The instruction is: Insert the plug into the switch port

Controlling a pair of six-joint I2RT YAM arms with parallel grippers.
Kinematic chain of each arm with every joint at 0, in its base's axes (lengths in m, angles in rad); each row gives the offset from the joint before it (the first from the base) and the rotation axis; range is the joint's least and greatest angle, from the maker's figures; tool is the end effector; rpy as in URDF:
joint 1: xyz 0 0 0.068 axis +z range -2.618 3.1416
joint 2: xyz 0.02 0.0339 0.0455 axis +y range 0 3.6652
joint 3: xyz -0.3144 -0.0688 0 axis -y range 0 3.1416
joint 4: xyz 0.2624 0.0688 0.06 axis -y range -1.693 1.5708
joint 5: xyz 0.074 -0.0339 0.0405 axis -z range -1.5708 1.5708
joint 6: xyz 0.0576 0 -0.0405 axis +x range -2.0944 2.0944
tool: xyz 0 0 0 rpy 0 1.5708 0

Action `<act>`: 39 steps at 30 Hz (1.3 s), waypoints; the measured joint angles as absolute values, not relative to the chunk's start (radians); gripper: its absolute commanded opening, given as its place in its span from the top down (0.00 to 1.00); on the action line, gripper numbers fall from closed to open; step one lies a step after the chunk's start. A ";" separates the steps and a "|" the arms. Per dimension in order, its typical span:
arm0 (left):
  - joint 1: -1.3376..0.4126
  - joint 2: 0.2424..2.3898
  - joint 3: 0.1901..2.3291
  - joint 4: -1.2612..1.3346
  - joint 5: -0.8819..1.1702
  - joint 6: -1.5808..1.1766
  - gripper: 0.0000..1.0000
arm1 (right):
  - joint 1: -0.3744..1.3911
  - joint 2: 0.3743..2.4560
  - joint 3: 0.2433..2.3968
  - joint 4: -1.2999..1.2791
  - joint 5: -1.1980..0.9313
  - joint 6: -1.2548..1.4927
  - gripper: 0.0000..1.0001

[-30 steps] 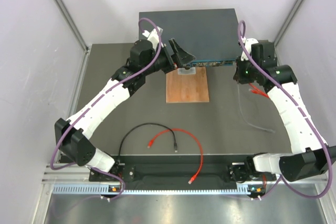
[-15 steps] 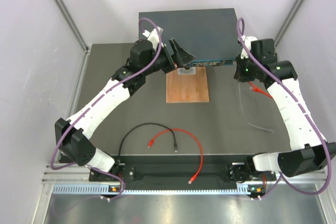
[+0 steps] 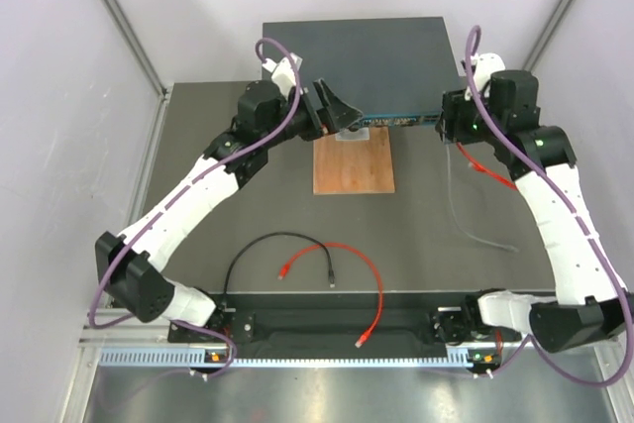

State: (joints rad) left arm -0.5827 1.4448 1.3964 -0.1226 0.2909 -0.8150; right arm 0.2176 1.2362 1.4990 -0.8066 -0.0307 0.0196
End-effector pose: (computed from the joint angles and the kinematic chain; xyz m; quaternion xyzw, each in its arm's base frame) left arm 0.3022 -0.2189 0.4507 0.0050 0.7626 -0.4949 0.4166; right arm 0.2605 0.0594 0.4685 -0.0936 0.8659 0.0714 0.4861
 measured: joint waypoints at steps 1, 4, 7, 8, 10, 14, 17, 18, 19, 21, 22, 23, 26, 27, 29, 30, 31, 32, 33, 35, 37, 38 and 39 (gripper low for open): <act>-0.580 1.432 1.385 -0.121 0.286 -0.800 0.01 | 0.217 1.222 1.499 -0.806 -0.026 0.019 0.32; -0.570 1.390 1.356 -0.124 0.272 -0.746 0.01 | 0.217 1.174 1.493 -0.813 -0.020 0.014 0.17; -0.562 1.343 1.336 -0.130 0.284 -0.669 0.01 | 0.215 1.126 1.492 -0.834 -0.027 -0.006 0.01; -0.560 1.322 1.330 -0.136 0.300 -0.631 0.01 | 0.213 1.110 1.492 -0.840 -0.033 -0.010 0.00; -0.558 1.280 1.319 -0.155 0.355 -0.532 0.01 | 0.213 1.083 1.492 -0.859 -0.054 -0.024 0.00; -0.558 1.178 1.295 -0.257 0.538 -0.257 0.01 | 0.212 1.040 1.492 -0.906 -0.105 -0.047 0.00; -0.566 1.113 1.274 -0.406 0.686 0.006 0.01 | 0.206 1.000 1.472 -0.928 -0.142 -0.065 0.00; -0.577 1.097 1.264 -0.470 0.720 0.092 0.01 | 0.204 0.988 1.464 -0.941 -0.154 -0.071 0.00; -0.594 1.085 1.252 -0.533 0.746 0.183 0.02 | 0.201 0.978 1.457 -0.954 -0.170 -0.077 0.00; -0.665 1.076 1.219 -0.647 0.749 0.361 0.05 | 0.198 0.962 1.448 -0.982 -0.199 -0.088 0.00; -0.716 1.079 1.200 -0.698 0.737 0.442 0.06 | 0.195 0.958 1.446 -0.997 -0.215 -0.091 0.00; -0.786 1.089 1.173 -0.745 0.720 0.531 0.07 | 0.192 0.956 1.444 -1.005 -0.228 -0.094 0.00; -0.923 1.142 1.099 -0.843 0.683 0.727 0.14 | 0.158 0.954 1.425 -1.026 -0.294 -0.089 0.00; -0.941 1.162 1.081 -0.859 0.672 0.776 0.16 | 0.139 0.954 1.414 -1.034 -0.317 -0.084 0.00; -0.975 1.225 1.055 -0.889 0.644 0.881 0.20 | 0.106 0.952 1.386 -1.042 -0.353 -0.073 0.00; -0.986 1.255 1.051 -0.894 0.633 0.920 0.23 | 0.094 0.950 1.374 -1.047 -0.364 -0.068 0.00; -1.000 1.288 1.051 -0.893 0.626 0.959 0.25 | 0.081 0.948 1.359 -1.049 -0.372 -0.062 0.00; -1.014 1.311 1.051 -0.889 0.622 0.990 0.25 | 0.069 0.947 1.348 -1.054 -0.377 -0.058 0.00; -1.032 1.335 1.051 -0.884 0.618 1.023 0.27 | 0.057 0.947 1.341 -1.060 -0.384 -0.056 0.00; -1.092 1.382 1.048 -0.859 0.612 1.093 0.28 | 0.035 0.947 1.329 -1.063 -0.392 -0.047 0.00; -1.150 1.414 1.042 -0.822 0.612 1.159 0.27 | 0.010 0.947 1.318 -1.062 -0.412 -0.037 0.00; -1.186 1.438 1.042 -0.805 0.614 1.202 0.26 | -0.006 0.947 1.311 -1.059 -0.425 -0.024 0.00; -1.212 1.473 1.042 -0.782 0.619 1.258 0.26 | -0.025 0.947 1.304 -1.056 -0.434 -0.012 0.00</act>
State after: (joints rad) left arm -1.2121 1.4734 1.0424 -0.7822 0.6189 1.2583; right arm -0.0250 0.9470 1.3045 -1.0565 -0.4335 -0.0120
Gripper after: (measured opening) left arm 0.738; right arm 0.996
